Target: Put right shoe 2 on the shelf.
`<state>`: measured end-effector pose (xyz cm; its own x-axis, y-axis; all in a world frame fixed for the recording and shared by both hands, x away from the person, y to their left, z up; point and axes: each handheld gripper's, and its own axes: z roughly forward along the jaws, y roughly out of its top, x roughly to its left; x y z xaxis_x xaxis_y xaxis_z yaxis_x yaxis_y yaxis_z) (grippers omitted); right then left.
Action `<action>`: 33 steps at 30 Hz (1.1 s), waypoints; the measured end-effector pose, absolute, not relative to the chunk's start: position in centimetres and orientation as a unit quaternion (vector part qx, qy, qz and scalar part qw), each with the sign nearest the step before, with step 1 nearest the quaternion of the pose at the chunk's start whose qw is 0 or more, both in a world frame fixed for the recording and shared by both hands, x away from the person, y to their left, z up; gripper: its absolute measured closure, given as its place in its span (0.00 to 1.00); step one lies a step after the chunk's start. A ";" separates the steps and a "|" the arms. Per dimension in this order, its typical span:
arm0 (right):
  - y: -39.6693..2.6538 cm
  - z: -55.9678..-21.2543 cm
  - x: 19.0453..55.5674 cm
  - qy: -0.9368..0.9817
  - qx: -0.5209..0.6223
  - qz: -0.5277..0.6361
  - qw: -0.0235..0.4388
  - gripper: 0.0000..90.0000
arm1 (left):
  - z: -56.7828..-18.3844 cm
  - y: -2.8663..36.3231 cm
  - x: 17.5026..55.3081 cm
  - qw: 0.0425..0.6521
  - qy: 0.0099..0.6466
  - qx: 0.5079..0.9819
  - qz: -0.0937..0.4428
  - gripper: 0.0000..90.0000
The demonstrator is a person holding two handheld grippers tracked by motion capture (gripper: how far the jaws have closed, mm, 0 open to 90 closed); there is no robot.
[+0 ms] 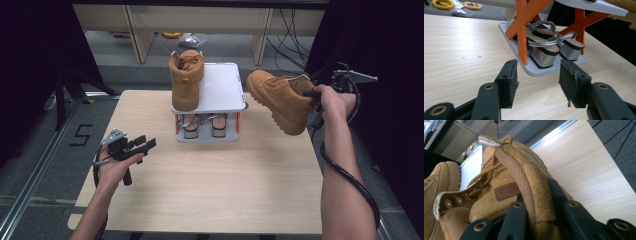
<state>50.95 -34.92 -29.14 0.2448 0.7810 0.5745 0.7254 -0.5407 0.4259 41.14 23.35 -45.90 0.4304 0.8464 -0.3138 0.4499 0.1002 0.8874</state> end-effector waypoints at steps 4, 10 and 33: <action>-34.7 -28.8 51.0 0.472 0.790 0.390 0.035 0.89 | -45.9 23.4 41.2 0.545 0.502 0.646 0.182 0.53; -34.6 -28.5 51.1 0.470 0.783 0.405 0.034 0.89 | -45.9 23.4 41.1 0.546 0.503 0.646 0.180 0.53; -33.2 -27.4 52.0 0.466 0.778 0.418 0.048 0.88 | -45.9 23.6 41.1 0.548 0.503 0.644 0.178 0.53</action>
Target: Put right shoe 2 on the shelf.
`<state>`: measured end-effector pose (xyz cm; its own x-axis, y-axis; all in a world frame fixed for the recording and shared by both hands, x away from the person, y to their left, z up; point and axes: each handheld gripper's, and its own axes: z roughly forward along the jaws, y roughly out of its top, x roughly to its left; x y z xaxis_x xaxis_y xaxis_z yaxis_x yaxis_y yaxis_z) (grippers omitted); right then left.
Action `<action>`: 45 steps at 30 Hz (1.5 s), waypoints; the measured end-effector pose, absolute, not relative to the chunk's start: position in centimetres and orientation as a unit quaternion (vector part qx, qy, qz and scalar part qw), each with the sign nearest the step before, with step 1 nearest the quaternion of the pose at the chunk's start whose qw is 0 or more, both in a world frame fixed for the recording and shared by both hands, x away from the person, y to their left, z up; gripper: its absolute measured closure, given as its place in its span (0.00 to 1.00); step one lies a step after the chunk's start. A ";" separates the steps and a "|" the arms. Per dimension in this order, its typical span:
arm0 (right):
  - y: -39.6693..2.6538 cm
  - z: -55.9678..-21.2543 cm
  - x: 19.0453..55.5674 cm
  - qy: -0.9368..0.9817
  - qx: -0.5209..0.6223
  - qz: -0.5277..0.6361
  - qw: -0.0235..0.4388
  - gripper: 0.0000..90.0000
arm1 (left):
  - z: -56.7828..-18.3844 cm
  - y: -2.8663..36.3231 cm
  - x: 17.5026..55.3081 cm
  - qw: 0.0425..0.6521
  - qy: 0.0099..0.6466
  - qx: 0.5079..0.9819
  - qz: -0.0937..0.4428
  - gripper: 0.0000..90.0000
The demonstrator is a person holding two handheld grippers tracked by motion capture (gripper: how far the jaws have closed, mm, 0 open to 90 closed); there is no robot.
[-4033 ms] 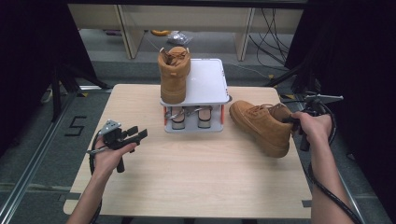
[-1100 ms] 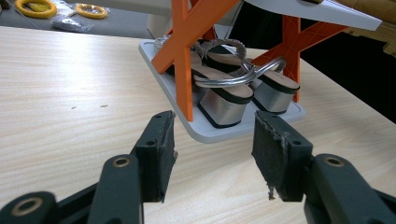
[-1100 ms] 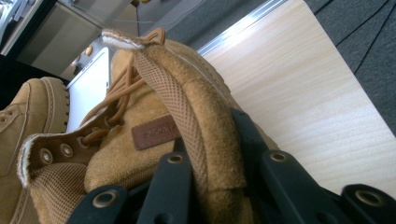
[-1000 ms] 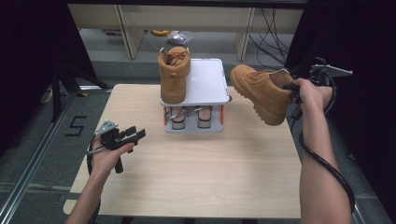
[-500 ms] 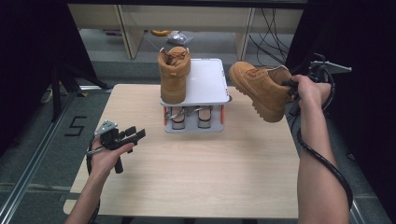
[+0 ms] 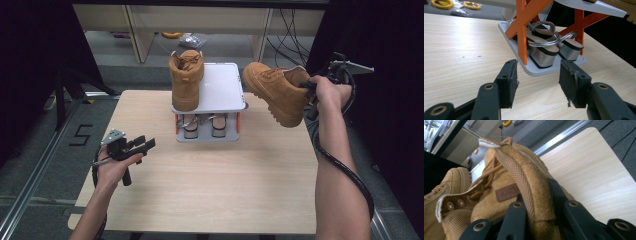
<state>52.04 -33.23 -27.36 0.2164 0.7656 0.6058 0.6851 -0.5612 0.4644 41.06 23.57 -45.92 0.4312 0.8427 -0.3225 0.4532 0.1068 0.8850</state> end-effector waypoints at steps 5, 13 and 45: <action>-32.8 -27.0 52.3 0.466 0.778 0.418 0.052 0.88 | -45.9 23.6 41.1 0.550 0.502 0.643 0.178 0.53; -31.7 -26.3 52.9 0.471 0.773 0.423 0.047 0.88 | -45.8 23.8 41.1 0.551 0.502 0.642 0.177 0.53; -26.7 -24.9 55.3 0.489 0.758 0.430 0.046 0.87 | -45.8 24.1 41.1 0.557 0.502 0.637 0.178 0.53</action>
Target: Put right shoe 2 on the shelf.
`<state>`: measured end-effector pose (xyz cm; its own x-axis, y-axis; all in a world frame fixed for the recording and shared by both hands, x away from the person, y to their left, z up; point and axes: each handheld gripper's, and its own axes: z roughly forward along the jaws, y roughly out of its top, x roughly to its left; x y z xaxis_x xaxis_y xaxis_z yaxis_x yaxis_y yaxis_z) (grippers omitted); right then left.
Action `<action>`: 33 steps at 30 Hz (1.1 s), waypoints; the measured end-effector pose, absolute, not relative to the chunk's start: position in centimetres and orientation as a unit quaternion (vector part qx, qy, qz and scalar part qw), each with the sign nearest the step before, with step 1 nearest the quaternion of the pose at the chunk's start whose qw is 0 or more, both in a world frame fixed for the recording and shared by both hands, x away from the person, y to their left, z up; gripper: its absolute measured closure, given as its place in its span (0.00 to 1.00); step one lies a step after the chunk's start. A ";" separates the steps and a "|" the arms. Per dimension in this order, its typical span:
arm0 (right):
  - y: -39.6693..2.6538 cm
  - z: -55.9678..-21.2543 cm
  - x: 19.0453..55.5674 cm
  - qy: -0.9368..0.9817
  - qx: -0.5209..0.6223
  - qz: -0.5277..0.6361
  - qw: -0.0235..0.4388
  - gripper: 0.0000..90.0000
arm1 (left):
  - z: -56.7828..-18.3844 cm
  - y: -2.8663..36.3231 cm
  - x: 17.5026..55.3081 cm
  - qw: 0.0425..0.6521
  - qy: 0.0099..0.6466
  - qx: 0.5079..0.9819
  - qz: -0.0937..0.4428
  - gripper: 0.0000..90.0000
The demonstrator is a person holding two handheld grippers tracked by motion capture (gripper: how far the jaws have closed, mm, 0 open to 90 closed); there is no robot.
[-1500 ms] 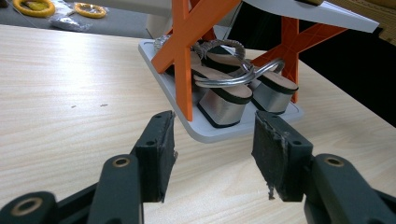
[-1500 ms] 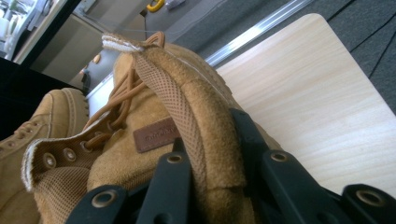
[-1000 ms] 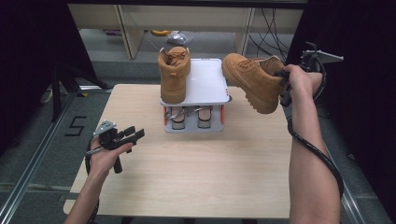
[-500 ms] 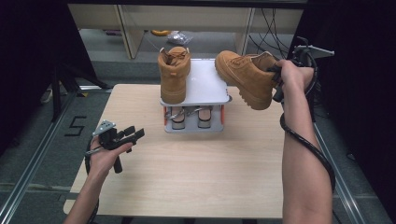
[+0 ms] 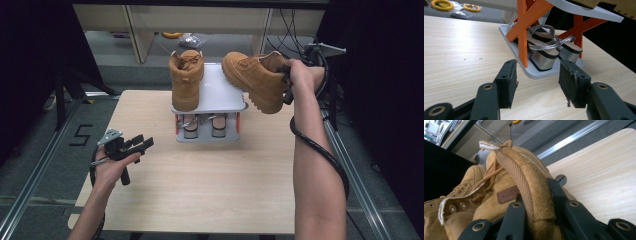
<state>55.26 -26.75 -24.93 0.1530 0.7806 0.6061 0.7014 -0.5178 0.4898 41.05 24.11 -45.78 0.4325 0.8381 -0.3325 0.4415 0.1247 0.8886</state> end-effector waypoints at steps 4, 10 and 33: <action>-26.2 -24.8 55.5 0.491 0.758 0.427 0.048 0.87 | -45.8 24.1 41.0 0.558 0.502 0.637 0.177 0.53; -25.2 -24.7 56.0 0.496 0.758 0.421 0.054 0.87 | -45.8 24.1 41.1 0.559 0.501 0.637 0.176 0.53; -21.9 -24.9 57.2 0.501 0.753 0.423 0.062 0.81 | -45.8 24.2 41.1 0.556 0.500 0.637 0.184 0.52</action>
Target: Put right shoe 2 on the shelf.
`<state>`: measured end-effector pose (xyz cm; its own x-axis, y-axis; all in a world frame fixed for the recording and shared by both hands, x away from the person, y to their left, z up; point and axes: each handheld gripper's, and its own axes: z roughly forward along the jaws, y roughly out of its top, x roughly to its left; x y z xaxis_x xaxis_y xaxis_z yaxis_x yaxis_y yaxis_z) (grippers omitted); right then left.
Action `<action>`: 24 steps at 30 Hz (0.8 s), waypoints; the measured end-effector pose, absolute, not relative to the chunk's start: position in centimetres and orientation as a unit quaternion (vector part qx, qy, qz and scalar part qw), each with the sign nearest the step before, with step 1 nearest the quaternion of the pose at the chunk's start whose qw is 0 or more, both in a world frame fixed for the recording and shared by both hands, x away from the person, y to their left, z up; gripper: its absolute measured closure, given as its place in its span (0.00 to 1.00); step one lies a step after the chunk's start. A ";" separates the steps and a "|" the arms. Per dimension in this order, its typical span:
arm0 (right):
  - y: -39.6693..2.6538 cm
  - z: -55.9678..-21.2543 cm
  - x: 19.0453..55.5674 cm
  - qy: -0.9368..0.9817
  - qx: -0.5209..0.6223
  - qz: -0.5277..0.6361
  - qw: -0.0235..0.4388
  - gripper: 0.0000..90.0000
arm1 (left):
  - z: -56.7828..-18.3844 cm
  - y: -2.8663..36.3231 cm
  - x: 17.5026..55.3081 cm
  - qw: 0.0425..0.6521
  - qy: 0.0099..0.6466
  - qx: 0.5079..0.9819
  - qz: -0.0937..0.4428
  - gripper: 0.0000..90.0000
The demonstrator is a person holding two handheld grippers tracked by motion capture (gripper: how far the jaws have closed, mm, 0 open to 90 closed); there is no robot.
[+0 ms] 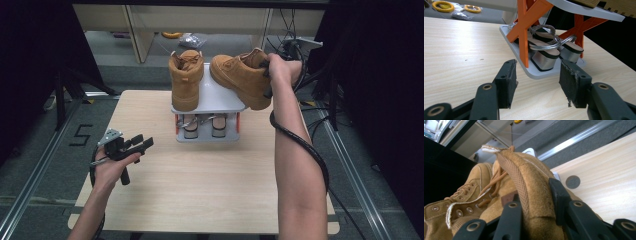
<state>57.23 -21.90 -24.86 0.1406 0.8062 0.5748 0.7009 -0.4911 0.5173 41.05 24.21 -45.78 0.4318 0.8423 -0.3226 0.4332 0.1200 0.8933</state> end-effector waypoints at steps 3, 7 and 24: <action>-21.9 -24.8 57.3 0.509 0.747 0.422 0.072 0.77 | -45.8 24.2 41.1 0.556 0.501 0.637 0.184 0.52; -22.1 -25.0 57.3 0.509 0.736 0.440 0.075 0.64 | -45.9 24.2 41.1 0.557 0.500 0.637 0.184 0.52; -25.5 -23.0 54.8 0.511 0.693 0.499 0.099 0.54 | -45.8 24.2 40.9 0.554 0.497 0.640 0.189 0.51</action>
<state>54.76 -25.48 -22.96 -0.0190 0.8068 0.5905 0.6099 -0.4587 0.6462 40.94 24.21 -45.76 0.4337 0.8465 -0.3088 0.4277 0.1082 0.8974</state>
